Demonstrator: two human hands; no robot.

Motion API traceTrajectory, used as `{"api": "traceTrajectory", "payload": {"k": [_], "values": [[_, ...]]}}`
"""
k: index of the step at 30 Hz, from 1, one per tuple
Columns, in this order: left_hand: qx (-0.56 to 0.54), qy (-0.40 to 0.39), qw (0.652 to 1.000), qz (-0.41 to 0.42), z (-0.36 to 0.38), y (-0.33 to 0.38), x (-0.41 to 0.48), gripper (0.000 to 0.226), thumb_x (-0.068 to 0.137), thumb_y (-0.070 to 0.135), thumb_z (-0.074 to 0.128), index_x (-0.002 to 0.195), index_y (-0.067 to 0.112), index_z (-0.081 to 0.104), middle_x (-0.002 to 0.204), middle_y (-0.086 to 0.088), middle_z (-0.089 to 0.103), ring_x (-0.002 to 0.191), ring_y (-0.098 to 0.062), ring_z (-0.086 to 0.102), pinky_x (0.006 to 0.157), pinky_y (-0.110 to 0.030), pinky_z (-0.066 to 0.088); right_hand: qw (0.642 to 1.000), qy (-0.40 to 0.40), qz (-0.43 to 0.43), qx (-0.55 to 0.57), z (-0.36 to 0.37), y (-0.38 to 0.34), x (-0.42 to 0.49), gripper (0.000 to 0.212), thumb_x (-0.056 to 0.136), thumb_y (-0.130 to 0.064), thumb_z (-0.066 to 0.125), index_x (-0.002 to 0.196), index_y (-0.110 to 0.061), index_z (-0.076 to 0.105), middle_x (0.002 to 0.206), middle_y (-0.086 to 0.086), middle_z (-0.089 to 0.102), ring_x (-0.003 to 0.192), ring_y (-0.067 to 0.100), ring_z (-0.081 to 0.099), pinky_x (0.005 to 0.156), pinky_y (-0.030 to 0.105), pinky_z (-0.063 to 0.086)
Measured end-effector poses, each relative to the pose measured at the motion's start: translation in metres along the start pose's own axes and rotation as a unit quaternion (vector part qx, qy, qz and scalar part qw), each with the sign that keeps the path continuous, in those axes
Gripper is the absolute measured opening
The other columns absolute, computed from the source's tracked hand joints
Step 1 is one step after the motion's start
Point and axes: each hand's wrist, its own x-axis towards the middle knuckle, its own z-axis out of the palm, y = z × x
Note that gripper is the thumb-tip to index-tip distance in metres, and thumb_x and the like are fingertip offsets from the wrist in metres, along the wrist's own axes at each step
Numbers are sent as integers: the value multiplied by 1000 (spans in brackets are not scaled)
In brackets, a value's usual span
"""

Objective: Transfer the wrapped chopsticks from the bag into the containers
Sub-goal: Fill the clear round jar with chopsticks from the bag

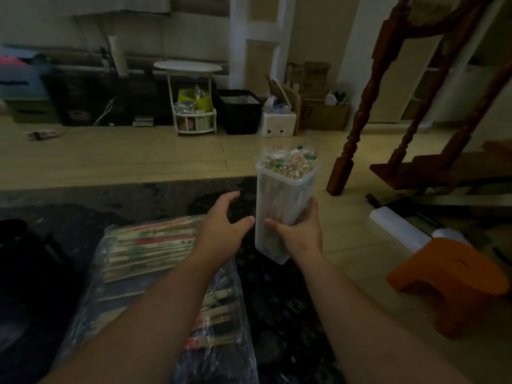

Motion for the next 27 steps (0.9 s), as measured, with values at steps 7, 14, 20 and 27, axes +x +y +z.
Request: {"api": "traceTrajectory", "payload": {"k": [7,14,20,27], "values": [[11,-18,1000,-9,3,-12,-6,59,91,35,66,143,35,38,150,7,39,135,-17,38,101,-37,41,999,-19,13,-25,0,16,-11,89,59,-39,90,127,-43,32,122,-7,56,108,16,58,86,41,56],[2,22,1000,-17,-32,-23,-37,54,88,28,69,136,34,46,143,2,47,129,-16,45,99,-42,46,988,-8,150,-16,2,19,-49,53,78,-21,78,126,-14,58,122,4,65,104,23,62,85,33,52],[14,96,995,-16,-77,-31,-80,47,86,26,71,128,36,51,129,13,49,118,-5,44,101,-38,44,989,30,144,-5,12,-10,-96,25,90,-23,67,113,-15,63,107,1,61,91,16,54,76,28,41],[25,161,987,-8,-137,-40,-141,48,86,29,72,126,38,48,128,17,48,121,-4,43,100,-31,40,991,-123,45,-20,40,-52,-162,21,93,-22,64,113,-15,67,104,-3,65,91,8,56,80,22,40]]}}
